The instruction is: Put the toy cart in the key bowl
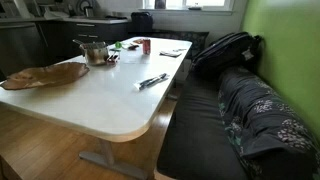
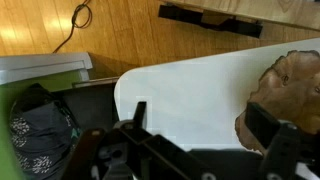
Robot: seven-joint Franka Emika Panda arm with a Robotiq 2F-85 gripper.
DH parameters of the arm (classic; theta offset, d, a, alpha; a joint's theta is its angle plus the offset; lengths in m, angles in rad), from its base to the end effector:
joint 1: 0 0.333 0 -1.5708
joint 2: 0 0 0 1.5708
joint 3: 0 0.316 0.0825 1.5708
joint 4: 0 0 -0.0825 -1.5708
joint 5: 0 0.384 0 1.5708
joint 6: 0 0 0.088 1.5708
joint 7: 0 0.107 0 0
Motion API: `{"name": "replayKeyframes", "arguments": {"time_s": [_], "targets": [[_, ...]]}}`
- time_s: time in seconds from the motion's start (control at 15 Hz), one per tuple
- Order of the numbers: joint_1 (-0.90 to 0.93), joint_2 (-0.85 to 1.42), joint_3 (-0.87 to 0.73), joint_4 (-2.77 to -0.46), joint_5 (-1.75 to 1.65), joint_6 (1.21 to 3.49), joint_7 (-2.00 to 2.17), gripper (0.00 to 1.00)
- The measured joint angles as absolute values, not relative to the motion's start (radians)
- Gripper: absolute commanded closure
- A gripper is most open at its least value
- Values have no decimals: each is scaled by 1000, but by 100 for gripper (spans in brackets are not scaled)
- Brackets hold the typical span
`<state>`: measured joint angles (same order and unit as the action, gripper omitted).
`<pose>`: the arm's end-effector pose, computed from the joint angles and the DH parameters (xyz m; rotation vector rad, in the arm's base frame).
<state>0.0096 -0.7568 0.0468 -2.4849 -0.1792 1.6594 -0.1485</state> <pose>0.3162 0.0025 0.5298 2.9166 0.3120 -0.1183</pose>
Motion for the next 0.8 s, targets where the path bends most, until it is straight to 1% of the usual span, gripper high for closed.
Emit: {"name": "replayKeyframes", "arguments": {"time_s": [0.4,0.6,0.8], "targets": [[14,-756,45,-2487,-179,1668,-148,0],[67,-720,43,-2525,-149,1782,-180,0],[149,-635,59,-2566,-108,1928,-202,0]]}}
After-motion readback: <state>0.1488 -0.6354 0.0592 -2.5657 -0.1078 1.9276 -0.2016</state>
